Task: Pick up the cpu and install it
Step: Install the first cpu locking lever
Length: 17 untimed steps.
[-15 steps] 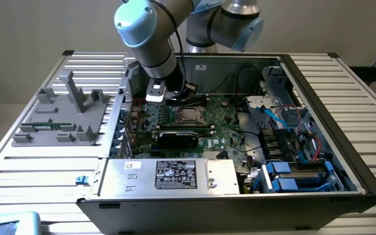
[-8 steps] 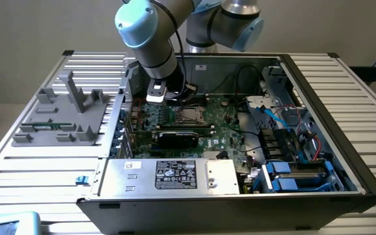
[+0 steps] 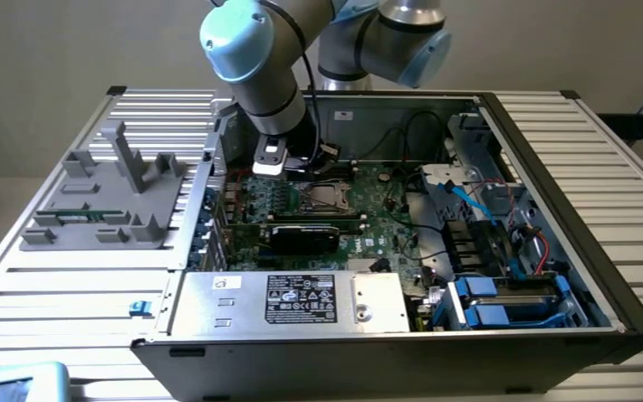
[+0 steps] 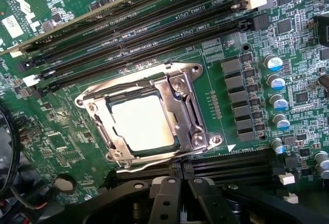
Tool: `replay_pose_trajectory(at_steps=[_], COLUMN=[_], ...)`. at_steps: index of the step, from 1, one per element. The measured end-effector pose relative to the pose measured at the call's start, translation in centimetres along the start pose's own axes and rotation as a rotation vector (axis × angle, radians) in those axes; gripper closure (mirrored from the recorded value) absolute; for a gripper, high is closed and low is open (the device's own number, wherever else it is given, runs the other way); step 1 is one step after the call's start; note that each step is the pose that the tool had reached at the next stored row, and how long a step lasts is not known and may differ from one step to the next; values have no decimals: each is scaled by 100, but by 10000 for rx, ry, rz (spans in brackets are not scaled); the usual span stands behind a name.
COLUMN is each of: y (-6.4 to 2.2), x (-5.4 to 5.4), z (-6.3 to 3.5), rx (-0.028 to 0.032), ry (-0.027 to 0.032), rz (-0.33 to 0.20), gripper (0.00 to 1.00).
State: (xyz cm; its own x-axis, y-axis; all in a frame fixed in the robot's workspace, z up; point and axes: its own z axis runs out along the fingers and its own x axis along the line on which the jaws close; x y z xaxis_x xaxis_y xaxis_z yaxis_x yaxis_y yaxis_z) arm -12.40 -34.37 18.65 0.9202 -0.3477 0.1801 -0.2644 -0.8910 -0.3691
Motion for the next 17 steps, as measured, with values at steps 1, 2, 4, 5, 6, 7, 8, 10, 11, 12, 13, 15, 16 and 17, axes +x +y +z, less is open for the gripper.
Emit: replay_pose_trajectory(at_steps=[1, 2, 4, 5, 6, 7, 8, 10, 11, 12, 13, 15, 16, 17], y=[-1, -3, -6, -8, -9, -11, -13, -17, -18, -20, -22, -26, -28, -30], x=[5, 9, 20, 26, 32, 39, 46, 60, 65, 70, 76, 90, 98, 106], z=[1, 3, 6, 8, 10, 12, 14, 18, 20, 21, 23, 28, 31, 33], rx=[-3, -7, -12, -14, -15, -17, -16, -12, -10, -9, -8, -1, 2, 6], ry=[6, 11, 23, 27, 32, 35, 39, 43, 47, 49, 51, 53, 55, 56], rz=[15, 29, 55, 67, 80, 90, 102, 121, 132, 143, 152, 166, 173, 179], gripper=[89, 89, 89, 89, 89, 89, 89, 89, 89, 89, 89, 89, 89, 89])
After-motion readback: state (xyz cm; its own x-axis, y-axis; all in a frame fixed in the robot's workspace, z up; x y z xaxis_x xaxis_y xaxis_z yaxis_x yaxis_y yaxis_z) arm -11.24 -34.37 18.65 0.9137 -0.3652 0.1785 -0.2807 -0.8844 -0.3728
